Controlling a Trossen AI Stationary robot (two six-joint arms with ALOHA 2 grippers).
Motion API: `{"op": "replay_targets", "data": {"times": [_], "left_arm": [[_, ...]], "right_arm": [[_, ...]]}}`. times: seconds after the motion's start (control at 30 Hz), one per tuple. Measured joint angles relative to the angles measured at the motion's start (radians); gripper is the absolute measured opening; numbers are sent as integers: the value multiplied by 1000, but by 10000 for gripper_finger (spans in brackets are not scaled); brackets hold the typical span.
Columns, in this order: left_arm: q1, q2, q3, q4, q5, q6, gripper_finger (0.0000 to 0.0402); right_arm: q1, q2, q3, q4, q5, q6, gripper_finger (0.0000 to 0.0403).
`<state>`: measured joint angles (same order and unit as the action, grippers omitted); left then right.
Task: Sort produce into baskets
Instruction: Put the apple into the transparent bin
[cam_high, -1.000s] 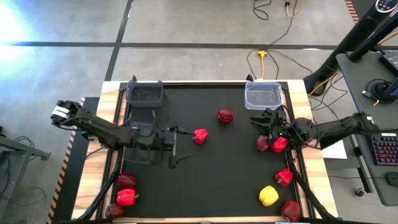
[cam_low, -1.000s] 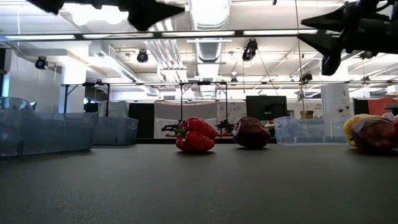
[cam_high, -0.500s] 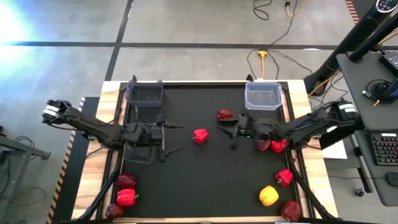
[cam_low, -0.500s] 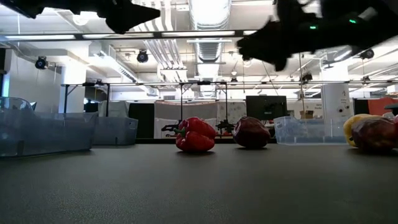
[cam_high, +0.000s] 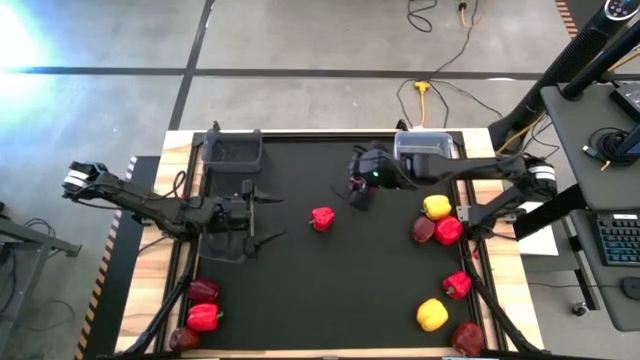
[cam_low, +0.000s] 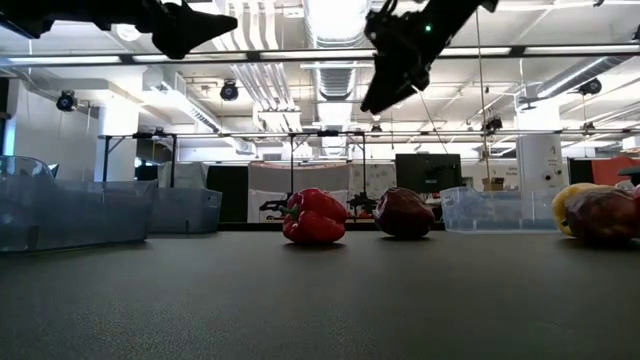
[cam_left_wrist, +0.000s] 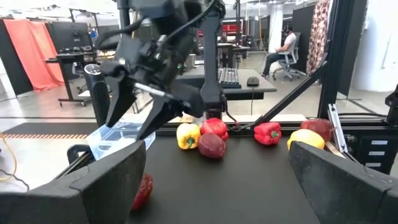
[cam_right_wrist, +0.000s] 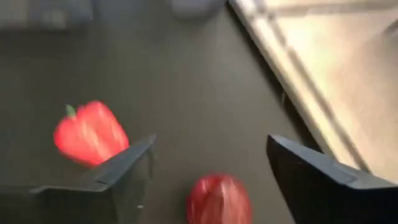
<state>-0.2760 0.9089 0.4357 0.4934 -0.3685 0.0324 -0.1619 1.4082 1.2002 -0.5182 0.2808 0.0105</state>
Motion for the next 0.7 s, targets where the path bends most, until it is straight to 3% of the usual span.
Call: {"op": "replay_targets", "data": {"times": [0.23,0.43,0.57,0.7], "left_arm": [[0,11,1,0,0,-17,378],[0,12,0,-2,0,-19,378],[0,12,0,-7,0,-19,378],[0,12,0,-17,-4,-17,378]], "right_arm": [[-89,113,100,-165,-63,-32,393],[-172,228,122,-292,-105,-102,400],[-198,292,121,-309,-178,-176,400],[-199,346,121,-304,-179,-307,400]]}}
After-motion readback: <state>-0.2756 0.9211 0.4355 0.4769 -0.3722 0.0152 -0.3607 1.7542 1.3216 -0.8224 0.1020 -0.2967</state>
